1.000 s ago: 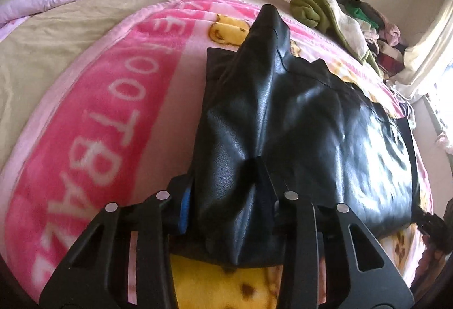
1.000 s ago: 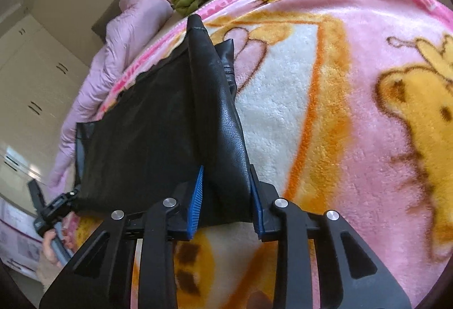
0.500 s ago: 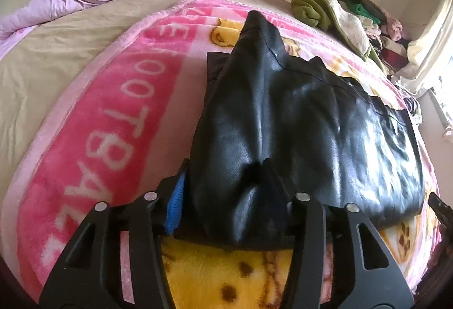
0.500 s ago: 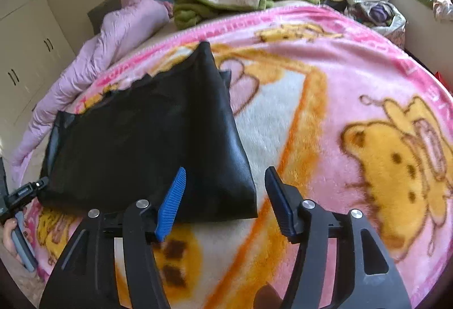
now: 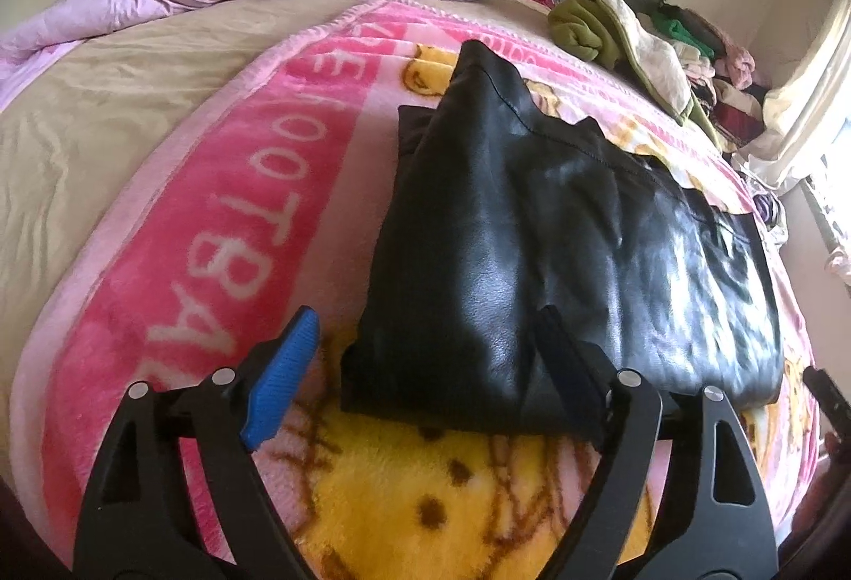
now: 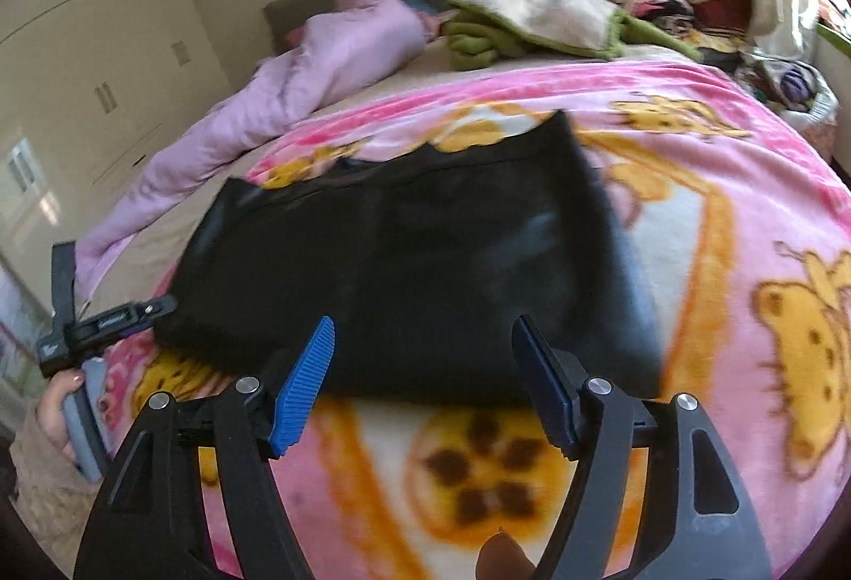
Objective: Fold large clothes
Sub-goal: 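Release the folded jacket and pull both grippers back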
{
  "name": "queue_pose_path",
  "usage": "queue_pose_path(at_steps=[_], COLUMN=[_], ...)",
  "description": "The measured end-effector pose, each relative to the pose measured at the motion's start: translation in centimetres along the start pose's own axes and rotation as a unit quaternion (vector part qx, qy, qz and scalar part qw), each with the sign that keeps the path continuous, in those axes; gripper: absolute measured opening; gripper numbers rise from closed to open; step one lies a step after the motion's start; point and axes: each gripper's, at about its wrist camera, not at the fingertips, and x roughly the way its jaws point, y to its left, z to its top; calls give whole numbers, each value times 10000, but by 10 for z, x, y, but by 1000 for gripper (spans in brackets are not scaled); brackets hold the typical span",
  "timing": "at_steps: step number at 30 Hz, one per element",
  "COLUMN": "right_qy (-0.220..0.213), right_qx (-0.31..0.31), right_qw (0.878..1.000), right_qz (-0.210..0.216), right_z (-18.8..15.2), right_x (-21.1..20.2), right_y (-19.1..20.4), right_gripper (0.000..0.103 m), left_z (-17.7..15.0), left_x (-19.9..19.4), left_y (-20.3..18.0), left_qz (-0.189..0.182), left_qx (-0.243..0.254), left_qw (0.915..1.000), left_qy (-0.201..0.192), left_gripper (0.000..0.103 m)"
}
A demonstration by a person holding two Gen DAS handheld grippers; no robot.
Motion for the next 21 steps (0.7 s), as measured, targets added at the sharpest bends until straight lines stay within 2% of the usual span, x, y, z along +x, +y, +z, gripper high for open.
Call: queue_pose_path(at_steps=[9, 15, 17, 21], right_qy=[249, 324, 340, 369], right_qx=[-489, -832, -922, -1058], right_qw=[9973, 9942, 9932, 9918], right_qz=[488, 597, 616, 606], right_z=[-2, -2, -3, -2], right_x=[26, 39, 43, 52], right_y=[59, 91, 99, 111], right_gripper=[68, 68, 72, 74], left_z=[0, -2, -3, -7], left_x=[-11, -12, -11, -2], left_y=[13, 26, 30, 38], left_qz=[-11, -131, -176, -445], left_qx=[-247, -527, -621, -867], left_qw=[9997, 9985, 9979, 9950], left_qy=[-54, -8, 22, 221], left_gripper=[87, 90, 92, 93])
